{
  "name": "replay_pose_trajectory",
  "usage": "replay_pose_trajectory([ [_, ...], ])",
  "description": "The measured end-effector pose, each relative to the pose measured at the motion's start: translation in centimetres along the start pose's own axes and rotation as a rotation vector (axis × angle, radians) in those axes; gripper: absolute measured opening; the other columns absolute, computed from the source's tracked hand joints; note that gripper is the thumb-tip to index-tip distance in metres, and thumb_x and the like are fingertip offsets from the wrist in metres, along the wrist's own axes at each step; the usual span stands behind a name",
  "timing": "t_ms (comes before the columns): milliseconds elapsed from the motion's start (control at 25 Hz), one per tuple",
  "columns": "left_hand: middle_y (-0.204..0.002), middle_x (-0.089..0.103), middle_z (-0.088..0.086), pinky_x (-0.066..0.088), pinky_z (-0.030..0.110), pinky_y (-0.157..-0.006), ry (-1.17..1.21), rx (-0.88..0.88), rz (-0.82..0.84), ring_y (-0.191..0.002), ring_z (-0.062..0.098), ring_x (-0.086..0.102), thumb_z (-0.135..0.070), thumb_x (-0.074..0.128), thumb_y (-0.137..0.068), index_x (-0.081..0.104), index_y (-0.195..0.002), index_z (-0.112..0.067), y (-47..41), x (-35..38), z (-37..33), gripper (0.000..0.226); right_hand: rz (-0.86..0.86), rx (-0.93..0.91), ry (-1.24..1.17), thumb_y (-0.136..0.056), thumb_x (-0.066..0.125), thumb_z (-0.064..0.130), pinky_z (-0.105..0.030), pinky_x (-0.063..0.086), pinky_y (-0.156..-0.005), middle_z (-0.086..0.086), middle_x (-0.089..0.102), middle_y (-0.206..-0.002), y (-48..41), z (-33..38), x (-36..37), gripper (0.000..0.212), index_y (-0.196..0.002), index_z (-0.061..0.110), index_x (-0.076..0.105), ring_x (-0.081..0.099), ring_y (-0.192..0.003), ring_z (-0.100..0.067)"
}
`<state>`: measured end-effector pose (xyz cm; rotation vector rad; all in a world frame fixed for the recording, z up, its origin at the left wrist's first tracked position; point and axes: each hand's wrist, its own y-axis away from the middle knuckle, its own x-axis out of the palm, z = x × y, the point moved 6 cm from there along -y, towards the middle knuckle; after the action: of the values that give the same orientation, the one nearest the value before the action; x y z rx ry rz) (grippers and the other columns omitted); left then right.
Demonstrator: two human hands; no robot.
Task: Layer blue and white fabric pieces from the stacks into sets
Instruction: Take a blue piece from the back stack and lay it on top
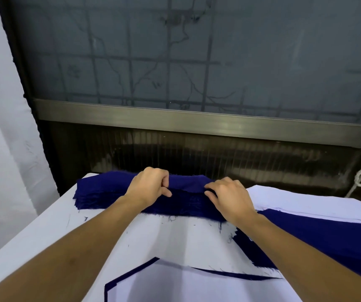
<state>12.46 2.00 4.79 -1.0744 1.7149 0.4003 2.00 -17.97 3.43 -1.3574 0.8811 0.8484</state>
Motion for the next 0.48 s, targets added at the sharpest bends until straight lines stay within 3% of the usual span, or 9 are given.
replay_pose_trajectory([
  [160,-0.079,0.067,-0.004,0.055,0.034,-0.07,0.148,-0.022,-0.013,-0.078,0.013,0.064,-0.039,0.081,-0.083,0.057,-0.078,-0.023,-0.2,-0.9,0.9,0.029,-0.015,0.015,0.111,-0.108,0.036,0.039,-0.03,0.041,-0.091,0.012,0.072,-0.106,-0.6,0.1,-0.2,0.033,-0.113,0.033,0.068,0.056,-0.103,-0.013],
  [320,-0.088,0.067,-0.006,0.058,0.032,-0.079,0.227,0.033,-0.105,-0.084,0.009,0.065,-0.018,0.075,-0.091,0.057,-0.084,-0.029,0.1,-1.3,-0.2,0.022,-0.044,-0.041,0.024,-0.102,0.046,0.051,-0.033,0.043,-0.09,0.011,0.071,-0.112,-1.0,1.7,-0.8,0.038,-0.129,0.031,0.063,0.057,-0.109,-0.015],
  [480,-0.082,0.066,-0.004,0.06,0.035,-0.078,0.23,0.031,-0.121,-0.078,0.01,0.065,-0.007,0.08,-0.085,0.057,-0.085,-0.029,-0.2,-1.4,-1.5,0.031,-0.063,-0.072,0.078,-0.106,0.044,0.038,-0.032,0.041,-0.086,0.009,0.072,-0.11,-2.3,3.8,-0.8,0.031,-0.122,0.027,0.069,0.055,-0.107,-0.017],
])
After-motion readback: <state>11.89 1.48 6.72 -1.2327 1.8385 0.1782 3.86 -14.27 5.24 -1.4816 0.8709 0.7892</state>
